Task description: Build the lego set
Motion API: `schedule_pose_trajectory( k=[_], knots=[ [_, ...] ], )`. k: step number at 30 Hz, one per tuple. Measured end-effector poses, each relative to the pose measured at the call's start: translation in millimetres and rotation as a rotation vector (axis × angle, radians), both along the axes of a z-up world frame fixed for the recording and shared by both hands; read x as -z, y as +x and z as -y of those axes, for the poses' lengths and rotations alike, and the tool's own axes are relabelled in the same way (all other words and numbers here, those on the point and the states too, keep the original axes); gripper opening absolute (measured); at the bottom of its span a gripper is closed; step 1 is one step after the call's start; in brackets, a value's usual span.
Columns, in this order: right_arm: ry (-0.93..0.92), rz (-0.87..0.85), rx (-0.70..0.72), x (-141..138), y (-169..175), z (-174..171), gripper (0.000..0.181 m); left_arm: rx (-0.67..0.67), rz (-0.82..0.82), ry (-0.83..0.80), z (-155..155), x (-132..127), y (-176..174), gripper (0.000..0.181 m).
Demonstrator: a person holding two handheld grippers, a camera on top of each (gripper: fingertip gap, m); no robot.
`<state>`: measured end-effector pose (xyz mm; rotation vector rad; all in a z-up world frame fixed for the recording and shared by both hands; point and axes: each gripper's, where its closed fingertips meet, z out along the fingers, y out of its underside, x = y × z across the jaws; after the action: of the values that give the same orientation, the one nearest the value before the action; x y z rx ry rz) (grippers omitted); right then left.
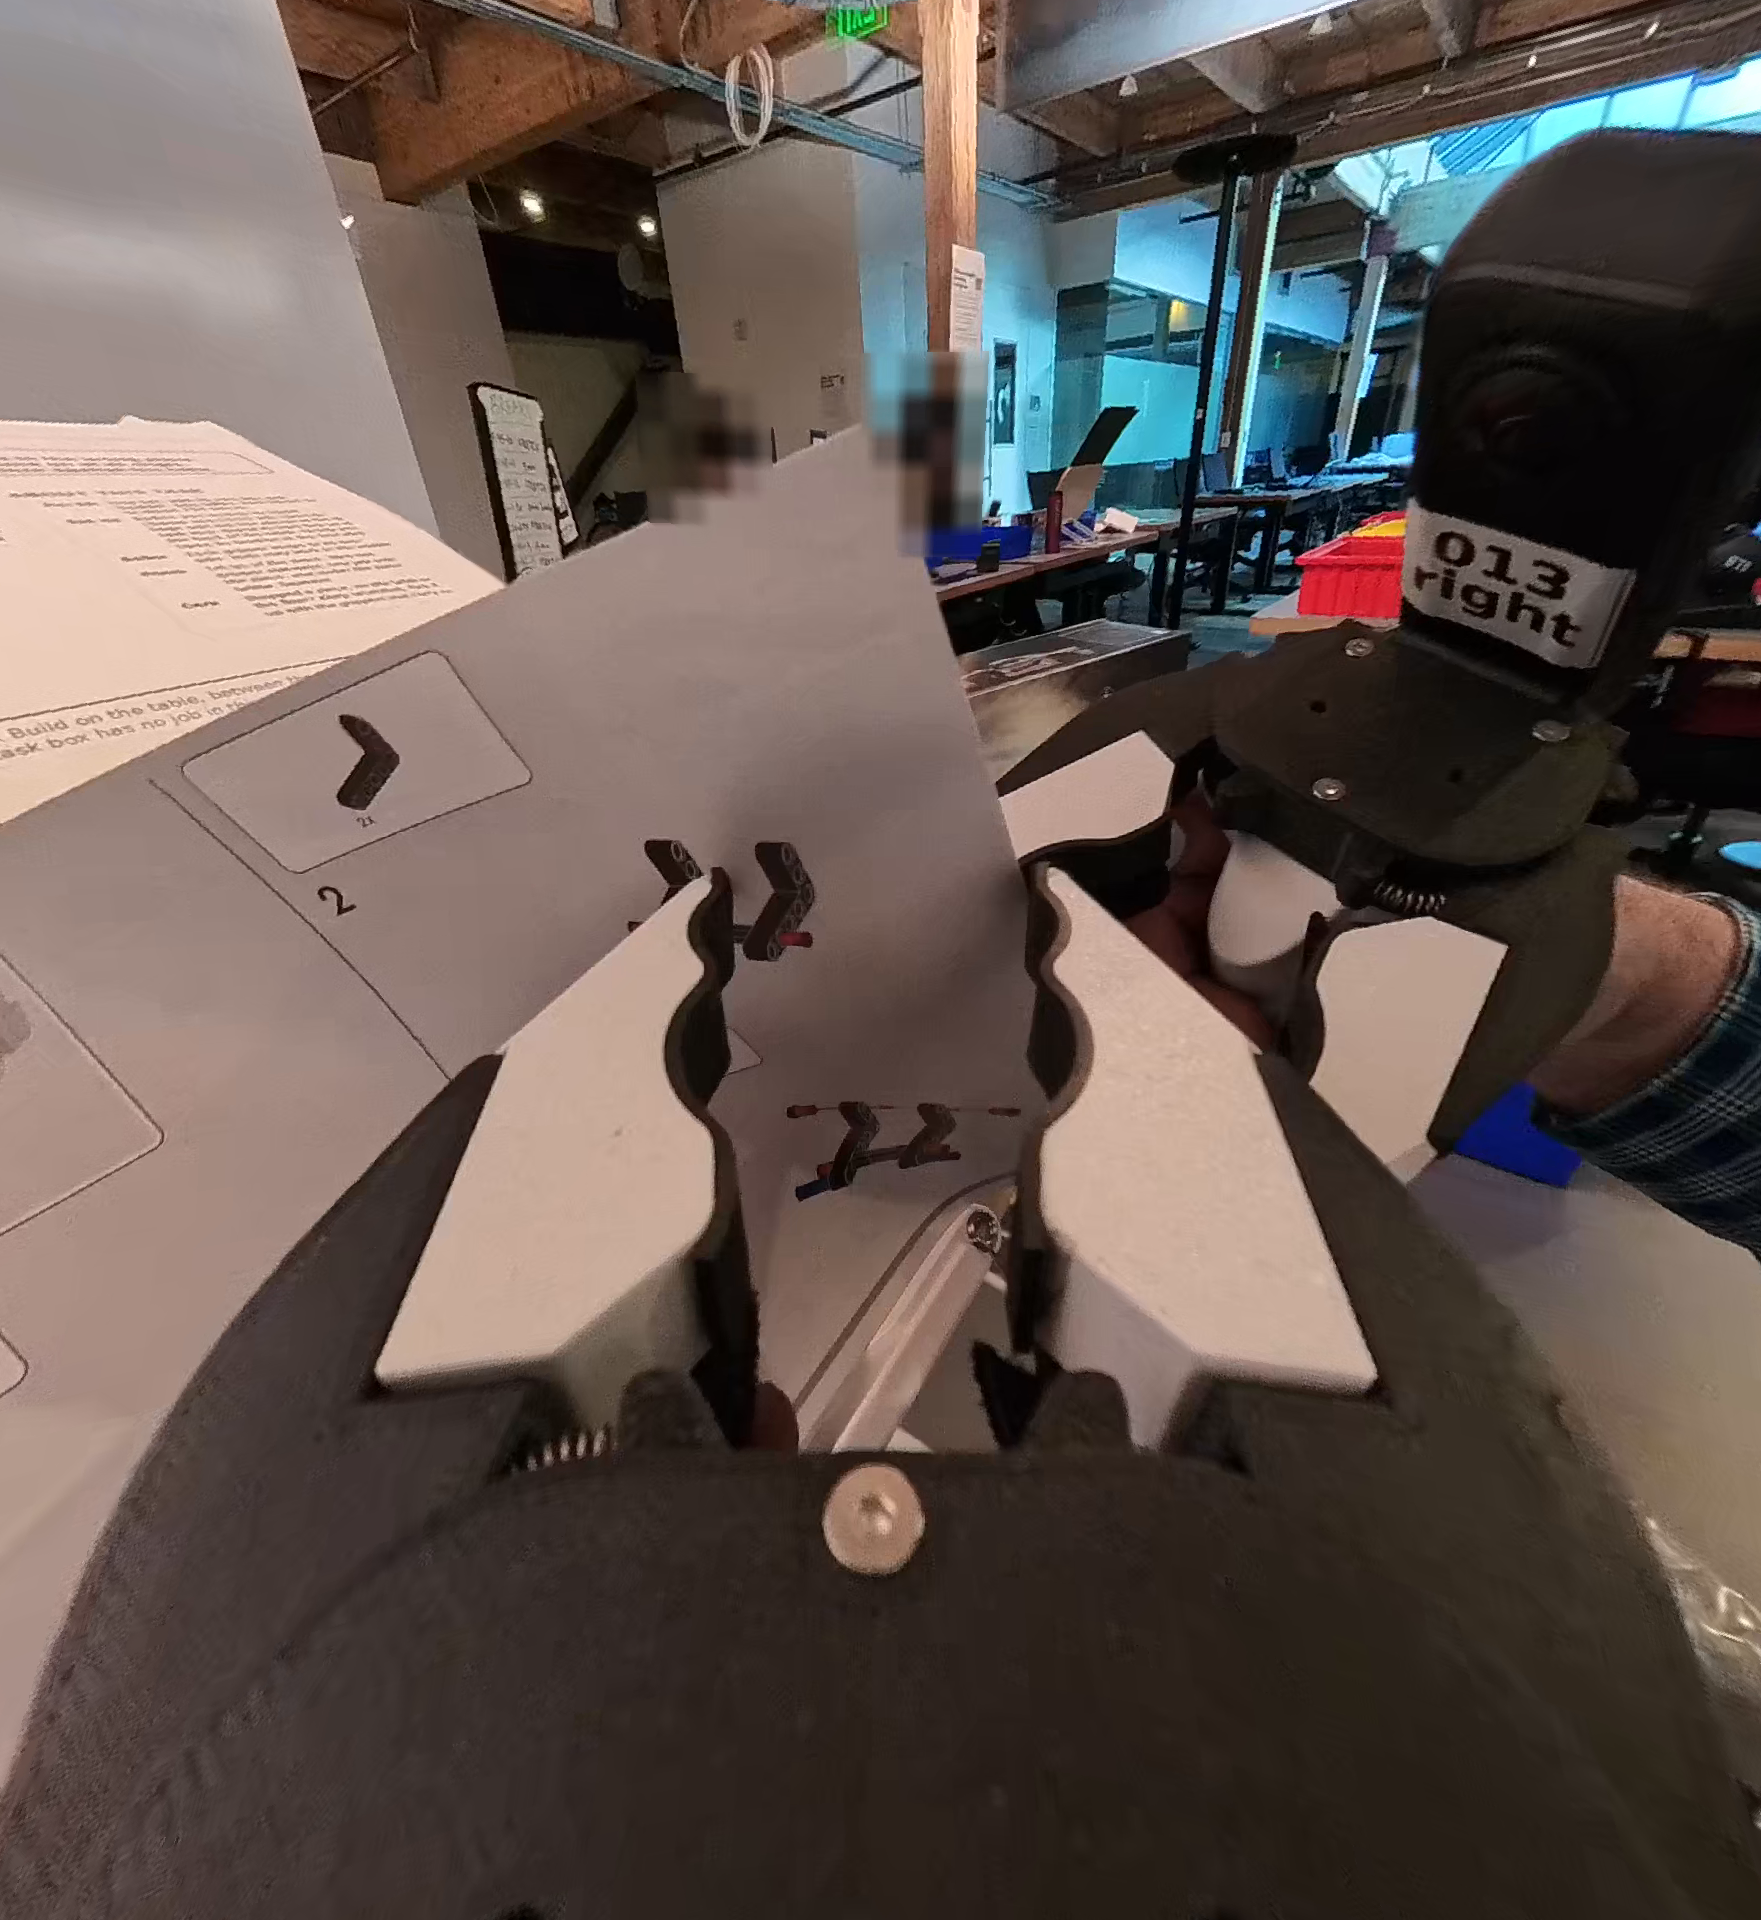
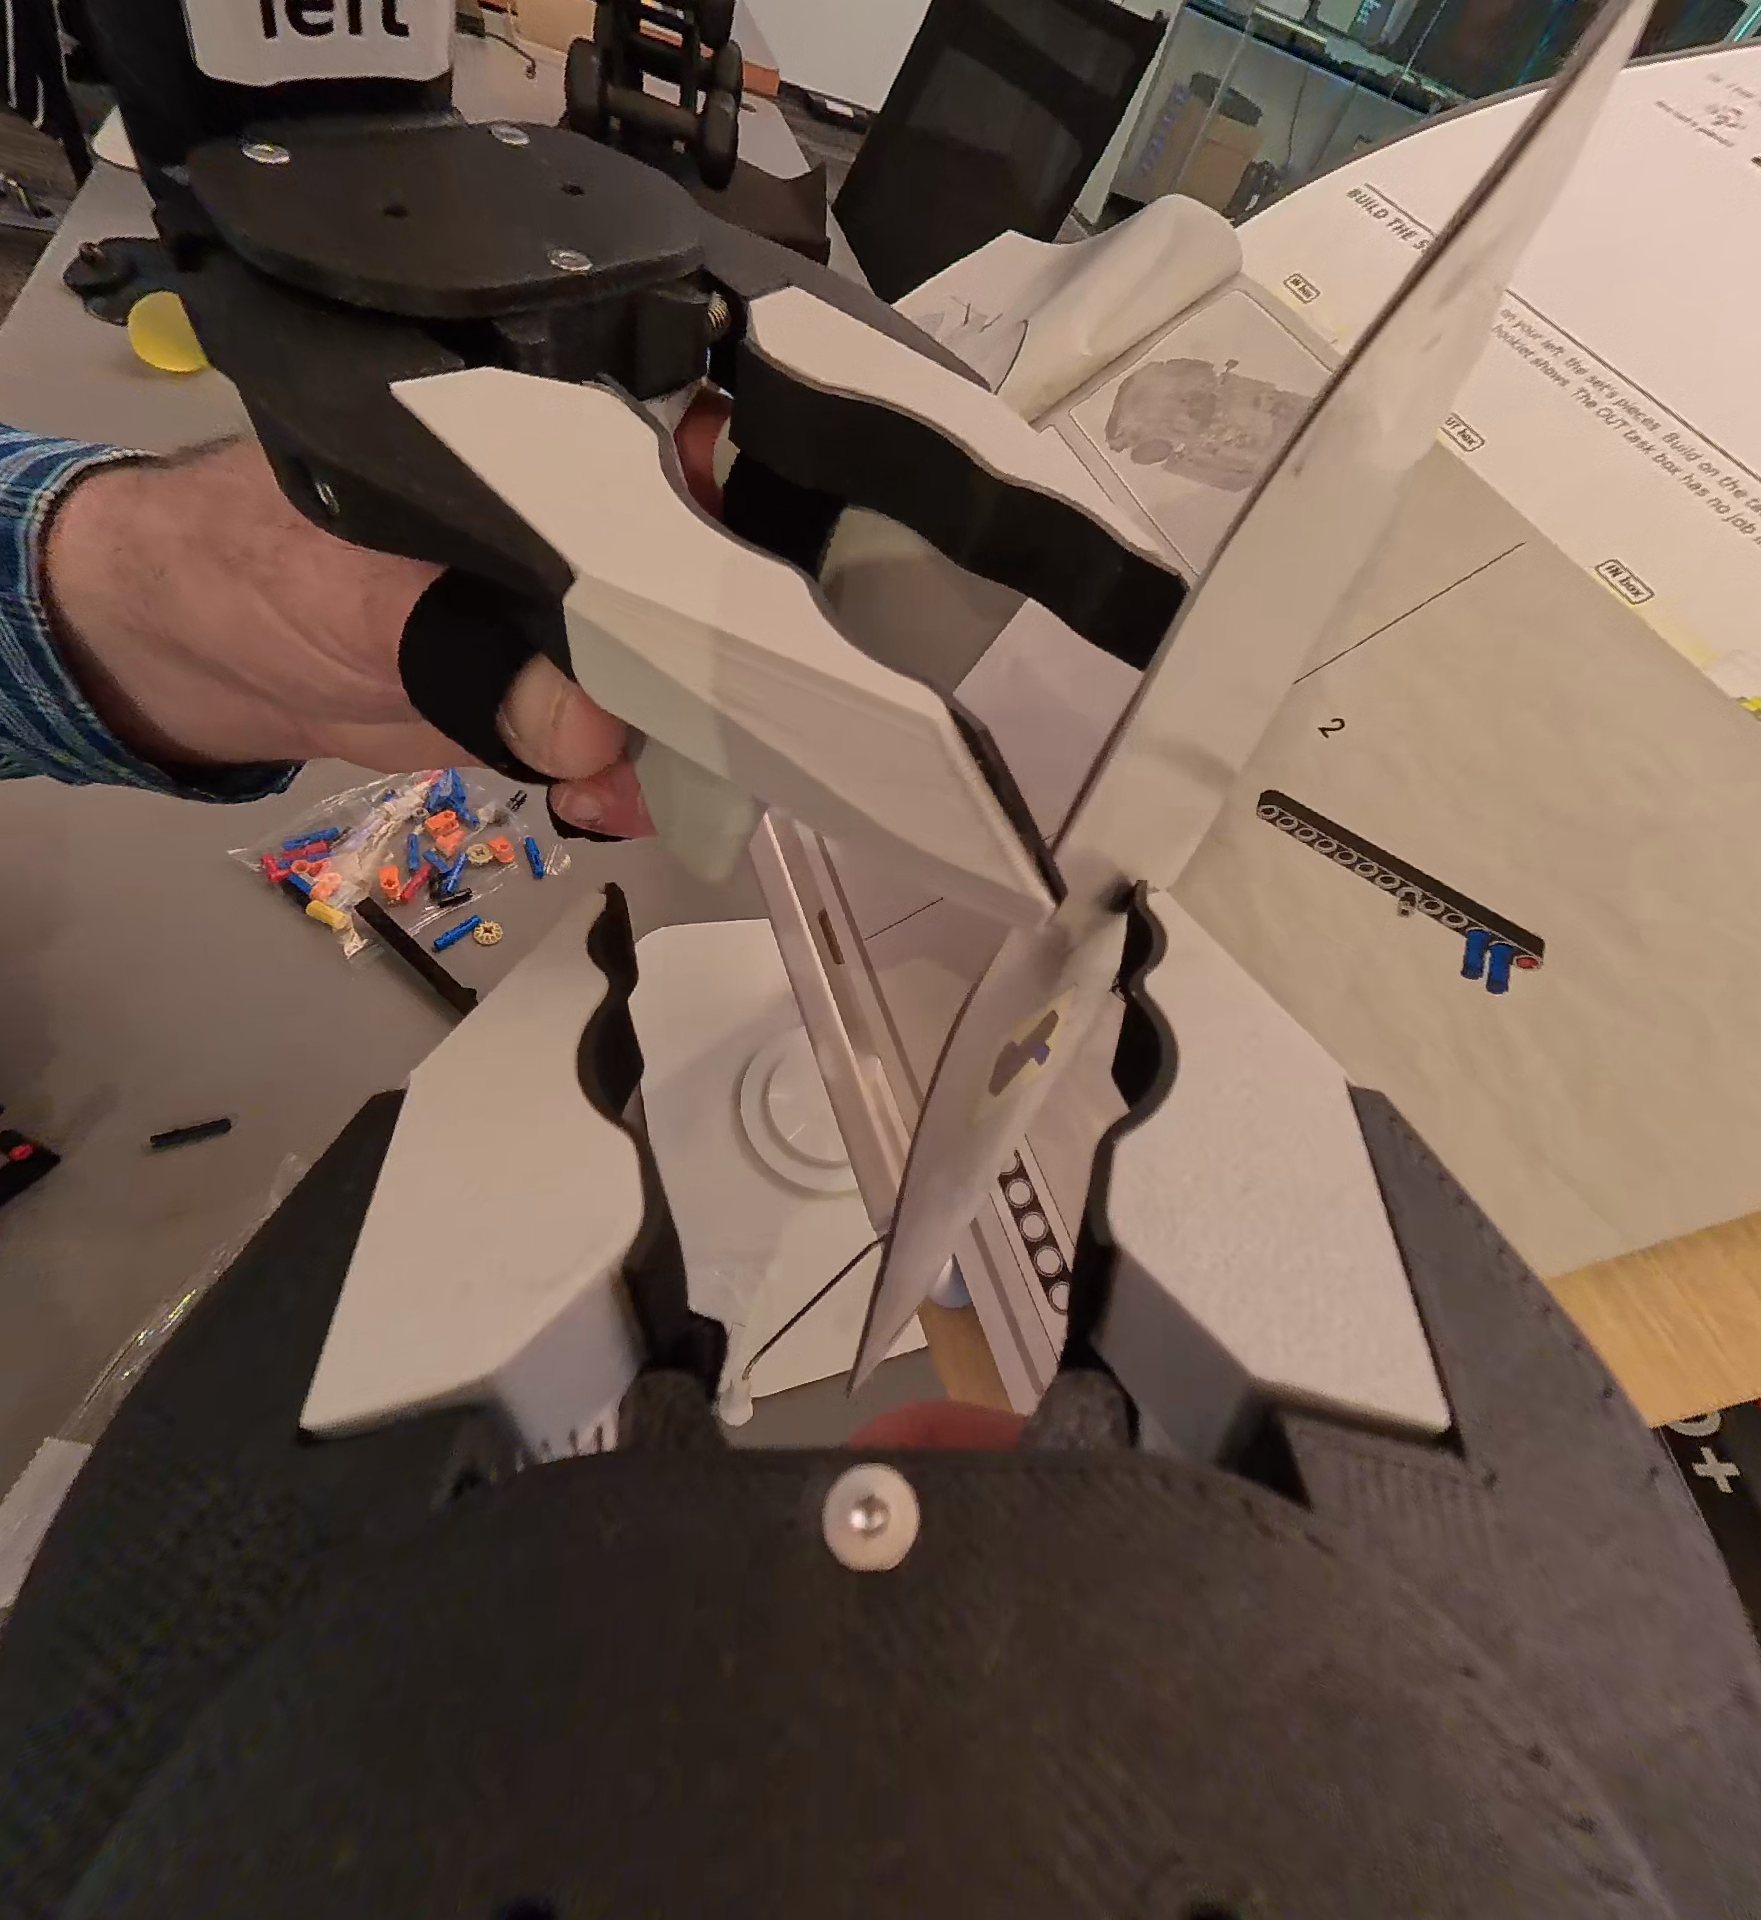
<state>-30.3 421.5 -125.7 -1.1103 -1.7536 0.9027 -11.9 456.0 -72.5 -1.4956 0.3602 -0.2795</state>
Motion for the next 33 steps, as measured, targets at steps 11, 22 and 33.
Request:
schedule_pose_trajectory(
  k=[11, 22, 33],
  knots=[
    [-0.013, 0.000, -0.005, -0.5, -0.3, -0.9, 0.092, 0.062, 0.053, 0.002, 0.5, -0.8, -1.2, 0.049],
    [-0.026, 0.001, -0.012, -0.2, -0.7, -1.9, 0.093, 0.103, 0.064, 0.001, 1.5, 0.1, -1.0, 0.040],
    [-0.065, -0.015, -0.017, -2.0, 0.5, -6.2, 0.091, 0.167, 0.125, -0.001, 4.3, 1.1, -0.4, 0.028]
  ],
)
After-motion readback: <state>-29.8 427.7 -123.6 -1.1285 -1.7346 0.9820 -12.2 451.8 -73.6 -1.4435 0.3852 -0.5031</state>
